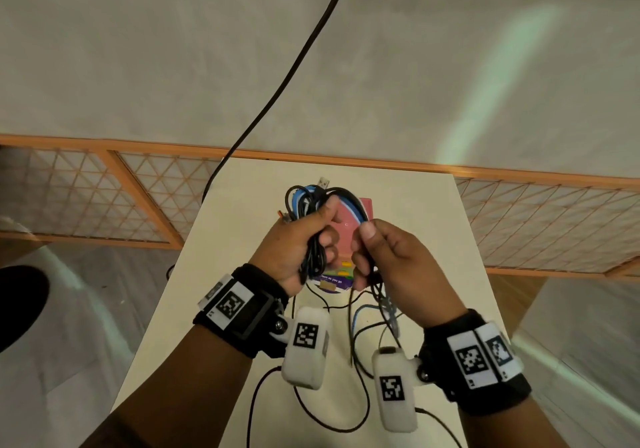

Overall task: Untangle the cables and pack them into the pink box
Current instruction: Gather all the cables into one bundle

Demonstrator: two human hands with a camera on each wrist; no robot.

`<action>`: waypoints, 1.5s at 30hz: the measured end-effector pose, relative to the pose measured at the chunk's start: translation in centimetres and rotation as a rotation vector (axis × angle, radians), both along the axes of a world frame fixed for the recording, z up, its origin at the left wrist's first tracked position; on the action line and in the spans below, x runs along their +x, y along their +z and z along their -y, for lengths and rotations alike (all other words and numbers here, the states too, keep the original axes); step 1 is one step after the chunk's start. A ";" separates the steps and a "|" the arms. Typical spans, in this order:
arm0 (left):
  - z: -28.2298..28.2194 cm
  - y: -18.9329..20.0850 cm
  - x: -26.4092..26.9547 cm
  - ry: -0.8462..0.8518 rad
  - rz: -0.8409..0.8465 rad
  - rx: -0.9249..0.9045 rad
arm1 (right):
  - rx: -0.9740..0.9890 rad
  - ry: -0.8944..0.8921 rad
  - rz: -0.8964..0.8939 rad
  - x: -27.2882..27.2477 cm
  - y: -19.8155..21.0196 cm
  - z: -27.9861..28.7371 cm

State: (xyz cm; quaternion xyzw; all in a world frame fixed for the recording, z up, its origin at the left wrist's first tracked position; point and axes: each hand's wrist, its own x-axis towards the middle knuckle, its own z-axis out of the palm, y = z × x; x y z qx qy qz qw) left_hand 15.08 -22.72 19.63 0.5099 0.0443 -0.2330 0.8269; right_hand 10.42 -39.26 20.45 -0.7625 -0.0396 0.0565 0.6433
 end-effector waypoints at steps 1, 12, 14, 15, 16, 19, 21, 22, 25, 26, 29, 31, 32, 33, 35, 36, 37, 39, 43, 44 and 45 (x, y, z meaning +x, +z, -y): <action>0.2 0.0 0.0 0.012 0.003 -0.004 | 0.018 -0.035 -0.007 -0.2 -0.1 -0.6; 1.2 0.0 -1.3 -0.059 0.128 0.062 | -0.333 -0.227 0.103 0.3 -1.4 -2.7; 1.6 0.0 -1.6 -0.089 0.138 0.092 | -0.453 -0.220 0.149 0.3 -1.7 -2.7; 1.7 -0.1 -1.6 -0.089 0.133 0.095 | -0.520 -0.213 0.175 0.3 -1.8 -2.8; 1.8 -0.2 -1.5 -0.084 0.126 0.098 | -0.575 -0.193 0.207 0.4 -1.9 -2.8; 2.1 -0.4 -1.3 -0.017 0.070 0.086 | -0.568 -0.115 0.204 0.5 -1.4 -2.8; 2.1 -0.6 -1.2 0.039 0.058 0.055 | -0.399 -0.056 0.139 0.4 -1.0 -2.7; 2.1 -0.3 -1.1 0.049 0.070 0.054 | -0.285 -0.038 0.094 0.2 -0.9 -2.6; 2.0 0.9 -0.2 0.122 0.046 0.002 | -0.045 0.017 0.025 -0.4 -1.1 -2.0; 1.7 1.4 0.3 0.156 0.031 -0.041 | -0.017 0.044 0.021 -0.6 -1.6 -1.9; 1.0 2.7 1.1 0.193 0.055 -0.077 | -0.033 0.111 0.008 -1.2 -2.3 -1.7; 0.5 3.3 1.4 0.180 0.099 -0.051 | -0.074 0.158 -0.019 -1.5 -2.9 -1.4; 0.3 3.6 1.5 0.178 0.118 -0.042 | -0.094 0.184 -0.042 -1.6 -3.1 -1.2; 0.1 3.7 1.5 0.180 0.134 -0.030 | -0.103 0.214 -0.073 -1.8 -3.1 -0.9; -0.3 4.0 1.7 0.183 0.160 -0.002 | -0.115 0.276 -0.128 -1.9 -2.9 -0.2; -0.5 4.0 1.7 0.187 0.172 0.007 | -0.145 0.306 -0.148 -1.9 -2.8 0.2; -0.7 4.1 1.7 0.197 0.181 0.009 | -0.212 0.340 -0.166 -1.8 -2.7 0.5; -1.1 4.4 1.8 0.221 0.186 0.001 | -0.449 0.406 -0.198 -1.8 -2.8 1.5; -1.4 4.5 1.6 0.215 0.172 -0.018 | -0.767 0.478 -0.267 -1.5 -2.4 2.9; -1.2 4.4 1.5 0.201 0.171 -0.018 | -0.787 0.468 -0.255 -1.4 -1.9 2.8; -1.0 4.3 1.3 0.183 0.170 -0.016 | -0.716 0.421 -0.209 -1.2 -1.3 2.3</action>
